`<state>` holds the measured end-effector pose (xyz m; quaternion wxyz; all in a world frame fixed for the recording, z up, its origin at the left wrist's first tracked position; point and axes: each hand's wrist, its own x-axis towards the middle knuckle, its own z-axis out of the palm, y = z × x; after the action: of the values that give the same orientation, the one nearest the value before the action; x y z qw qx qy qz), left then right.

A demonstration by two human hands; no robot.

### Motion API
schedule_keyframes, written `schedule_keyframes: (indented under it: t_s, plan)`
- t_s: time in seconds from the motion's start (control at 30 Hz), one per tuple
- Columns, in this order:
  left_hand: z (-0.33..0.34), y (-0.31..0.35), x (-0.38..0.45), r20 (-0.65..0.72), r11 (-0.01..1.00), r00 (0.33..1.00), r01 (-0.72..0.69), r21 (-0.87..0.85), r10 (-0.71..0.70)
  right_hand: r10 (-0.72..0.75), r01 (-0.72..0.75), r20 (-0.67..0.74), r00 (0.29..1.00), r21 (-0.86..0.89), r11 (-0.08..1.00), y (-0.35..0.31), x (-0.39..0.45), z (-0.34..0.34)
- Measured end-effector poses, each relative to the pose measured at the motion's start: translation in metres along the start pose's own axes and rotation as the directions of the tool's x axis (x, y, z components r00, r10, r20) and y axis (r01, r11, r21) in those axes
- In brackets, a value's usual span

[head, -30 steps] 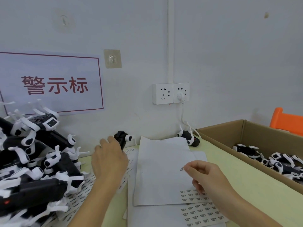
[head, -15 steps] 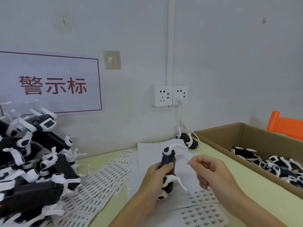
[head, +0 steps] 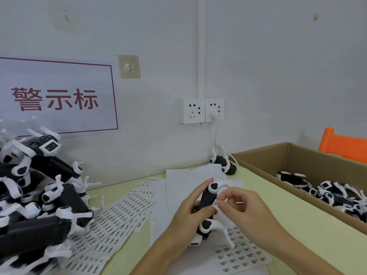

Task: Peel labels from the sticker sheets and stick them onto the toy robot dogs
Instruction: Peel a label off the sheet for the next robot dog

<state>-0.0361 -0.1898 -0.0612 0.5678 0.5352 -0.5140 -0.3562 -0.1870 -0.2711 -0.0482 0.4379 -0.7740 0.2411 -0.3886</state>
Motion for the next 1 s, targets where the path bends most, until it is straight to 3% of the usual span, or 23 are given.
schedule_keyframes:
  t_s: [1.0]
  plan:
    - [-0.001, -0.009, 0.004, 0.042, 0.998, 0.997, -0.061, -0.032, 0.062, -0.137, 0.108, -0.137, 0.981, -0.195, 0.975, 0.001, -0.007, 0.013]
